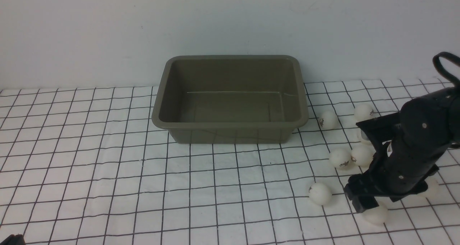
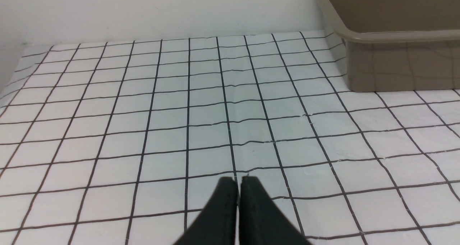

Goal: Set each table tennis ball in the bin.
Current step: Use the right arm to clamp the table tennis ball closest to it

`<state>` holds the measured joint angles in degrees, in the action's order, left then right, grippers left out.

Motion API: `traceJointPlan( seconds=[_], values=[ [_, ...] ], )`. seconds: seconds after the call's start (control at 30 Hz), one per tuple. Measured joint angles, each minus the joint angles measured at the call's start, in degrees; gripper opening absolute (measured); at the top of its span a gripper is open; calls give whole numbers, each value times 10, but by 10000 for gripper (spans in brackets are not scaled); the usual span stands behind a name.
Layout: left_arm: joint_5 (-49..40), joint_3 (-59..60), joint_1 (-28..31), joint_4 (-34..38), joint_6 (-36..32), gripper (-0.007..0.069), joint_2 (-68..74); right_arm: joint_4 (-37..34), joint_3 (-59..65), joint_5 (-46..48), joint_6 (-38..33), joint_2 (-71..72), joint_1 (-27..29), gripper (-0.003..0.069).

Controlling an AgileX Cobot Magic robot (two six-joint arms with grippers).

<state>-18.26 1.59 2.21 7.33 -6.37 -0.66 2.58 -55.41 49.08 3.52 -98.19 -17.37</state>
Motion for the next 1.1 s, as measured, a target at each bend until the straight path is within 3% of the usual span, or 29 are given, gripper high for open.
traceJointPlan(
  seconds=[0.77,0.97,1.1],
  values=[
    [-1,0,0,0,0,-4,0,2,-1,8,5,-23,2,550],
    [-2,0,0,0,0,-4,0,2,-1,8,5,-23,2,507],
    [-2,0,0,0,0,-4,0,2,-1,10,5,-23,2,434]
  ],
)
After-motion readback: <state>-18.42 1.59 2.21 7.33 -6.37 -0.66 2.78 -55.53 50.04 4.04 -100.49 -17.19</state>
